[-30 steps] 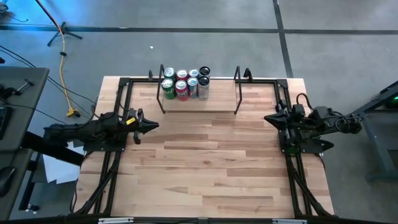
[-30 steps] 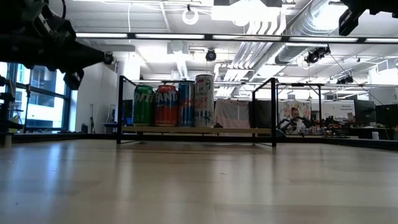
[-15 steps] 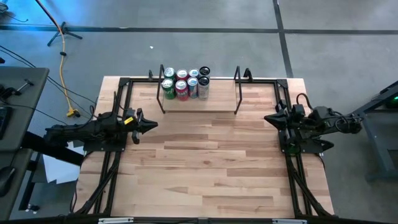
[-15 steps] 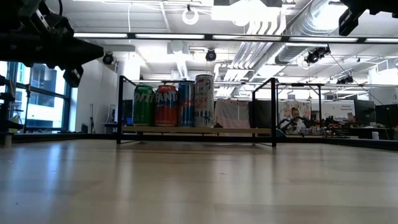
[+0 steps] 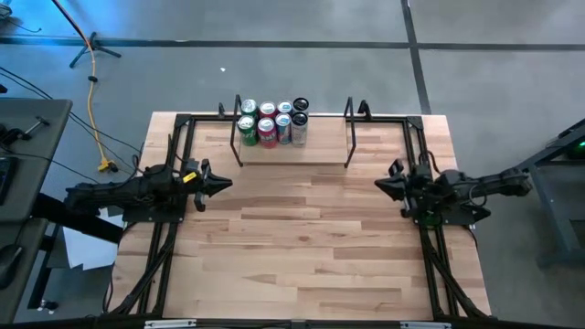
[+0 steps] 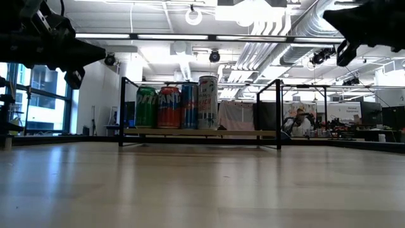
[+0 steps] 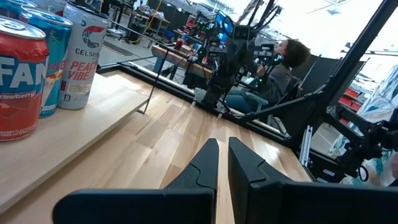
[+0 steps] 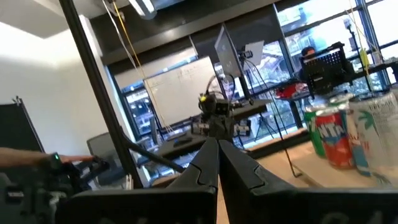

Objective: Place canned beverage on shelf
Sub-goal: Return to Home Position

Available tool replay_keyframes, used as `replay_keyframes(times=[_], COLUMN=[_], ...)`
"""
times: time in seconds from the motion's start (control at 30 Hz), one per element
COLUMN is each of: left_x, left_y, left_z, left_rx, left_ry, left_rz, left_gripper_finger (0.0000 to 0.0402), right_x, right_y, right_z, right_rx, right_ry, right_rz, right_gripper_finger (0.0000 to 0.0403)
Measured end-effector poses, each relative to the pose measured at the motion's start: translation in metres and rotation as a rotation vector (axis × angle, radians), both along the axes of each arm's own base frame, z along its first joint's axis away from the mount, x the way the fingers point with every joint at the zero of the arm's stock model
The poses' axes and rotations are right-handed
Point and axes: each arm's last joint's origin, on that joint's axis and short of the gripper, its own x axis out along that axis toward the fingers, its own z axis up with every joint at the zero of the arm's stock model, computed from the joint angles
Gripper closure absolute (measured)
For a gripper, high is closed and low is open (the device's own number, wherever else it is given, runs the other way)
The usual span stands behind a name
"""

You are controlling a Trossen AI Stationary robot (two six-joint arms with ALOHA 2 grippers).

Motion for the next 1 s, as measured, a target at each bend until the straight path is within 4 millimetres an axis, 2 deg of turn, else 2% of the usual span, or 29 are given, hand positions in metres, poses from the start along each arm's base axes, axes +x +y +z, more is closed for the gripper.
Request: replay_keyframes(times=[0.27, 0.47, 0.6, 1.0], left_x=[0.002, 0.002, -0.001, 0.0], left_y=[0.0, 0.0, 0.0, -0.001], left_z=[-0.003, -0.002, 0.001, 0.001], left_rx=[-0.002, -0.002, 0.002, 0.001], left_ry=[0.032, 0.028, -0.016, -0.009], left_rz=[0.0, 0.0, 0.0, -0.013], left_gripper_finger=[0.0402, 0.0402, 0.0402, 0.0402], right_x=[0.003, 0.005, 0.006, 0.004], right_y=[0.0, 0.0, 0.0, 0.0], right_z=[-0.015, -0.036, -0.037, -0.034], right_rx=[-0.121, -0.248, -0.256, -0.249], right_ry=[0.128, 0.348, 0.362, 0.33], right_rz=[-0.041, -0.073, -0.052, -0.053], right_gripper_finger=[0.0403, 0.0403, 0.0403, 0.0402])
